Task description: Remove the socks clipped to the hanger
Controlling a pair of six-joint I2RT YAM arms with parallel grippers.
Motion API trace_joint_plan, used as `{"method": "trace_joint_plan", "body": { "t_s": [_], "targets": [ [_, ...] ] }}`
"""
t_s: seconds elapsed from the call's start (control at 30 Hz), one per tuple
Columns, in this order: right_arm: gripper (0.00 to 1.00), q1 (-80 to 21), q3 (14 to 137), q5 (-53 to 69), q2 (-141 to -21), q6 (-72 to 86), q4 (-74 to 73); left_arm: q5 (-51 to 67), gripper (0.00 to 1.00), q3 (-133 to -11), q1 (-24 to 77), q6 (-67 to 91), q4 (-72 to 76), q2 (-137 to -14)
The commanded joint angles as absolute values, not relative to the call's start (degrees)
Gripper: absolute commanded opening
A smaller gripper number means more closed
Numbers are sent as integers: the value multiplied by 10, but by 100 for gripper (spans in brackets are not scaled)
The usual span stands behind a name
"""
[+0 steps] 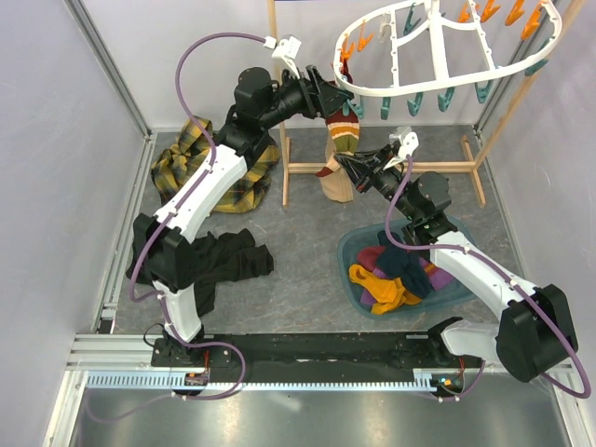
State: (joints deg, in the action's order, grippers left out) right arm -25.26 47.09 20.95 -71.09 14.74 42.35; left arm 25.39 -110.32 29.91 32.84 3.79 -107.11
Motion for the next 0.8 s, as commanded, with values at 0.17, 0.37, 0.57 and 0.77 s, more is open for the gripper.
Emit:
{"method": "trace_joint_plan", "body": {
  "t_s": [0.17,0.37,0.57,0.77],
  "targets": [
    [14,-250,498,223,-708,132,434,280,60,-1130,297,362,93,-1083],
    [14,-250,490,216,-708,126,428,279,19,-1149,297,372,89,-1090],
    [16,-250,493,170,-693,148,357,286,2,-1168,297,374,73,-1100],
    [17,-250,513,85,-631,209,128,280,2,-1169,297,360,63,-1093]
  ]
}}
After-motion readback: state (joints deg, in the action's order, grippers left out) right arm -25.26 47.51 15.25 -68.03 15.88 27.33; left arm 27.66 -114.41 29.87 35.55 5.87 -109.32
